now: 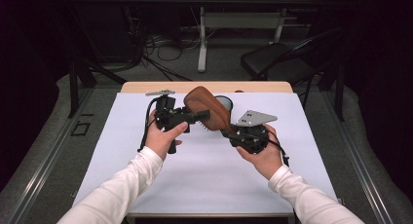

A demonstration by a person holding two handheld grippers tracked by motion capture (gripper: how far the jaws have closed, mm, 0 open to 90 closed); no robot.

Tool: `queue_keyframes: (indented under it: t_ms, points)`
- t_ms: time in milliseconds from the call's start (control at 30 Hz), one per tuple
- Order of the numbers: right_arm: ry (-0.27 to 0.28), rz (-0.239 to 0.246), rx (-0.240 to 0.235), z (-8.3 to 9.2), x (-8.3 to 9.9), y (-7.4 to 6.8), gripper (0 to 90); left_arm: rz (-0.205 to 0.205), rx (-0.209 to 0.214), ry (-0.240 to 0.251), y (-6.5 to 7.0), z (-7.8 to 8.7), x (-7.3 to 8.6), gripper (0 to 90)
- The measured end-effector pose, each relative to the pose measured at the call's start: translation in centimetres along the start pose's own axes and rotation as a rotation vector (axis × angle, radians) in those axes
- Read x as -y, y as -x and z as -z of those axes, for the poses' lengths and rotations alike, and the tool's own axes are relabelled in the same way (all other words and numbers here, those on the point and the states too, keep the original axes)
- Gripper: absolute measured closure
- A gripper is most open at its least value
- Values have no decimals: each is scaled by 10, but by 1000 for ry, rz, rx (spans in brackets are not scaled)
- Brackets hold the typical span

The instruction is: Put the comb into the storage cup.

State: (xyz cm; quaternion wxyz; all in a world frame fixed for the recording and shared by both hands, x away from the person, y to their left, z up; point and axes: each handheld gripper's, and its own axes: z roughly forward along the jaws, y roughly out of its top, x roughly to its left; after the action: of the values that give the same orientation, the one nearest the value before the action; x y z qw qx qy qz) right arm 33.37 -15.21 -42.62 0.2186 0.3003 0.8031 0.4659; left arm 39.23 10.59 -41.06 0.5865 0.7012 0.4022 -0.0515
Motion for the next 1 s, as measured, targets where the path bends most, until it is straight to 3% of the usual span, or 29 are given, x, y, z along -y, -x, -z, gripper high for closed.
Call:
queue_keyframes:
  t_ms: [567,1000]
  points:
    - [21,-4,-14,-1,-1,-5,716,35,22,27,-1,-8,1,158]
    - [40,-25,-42,-4,-1,-6,716,47,39,36,-3,-5,-1,197]
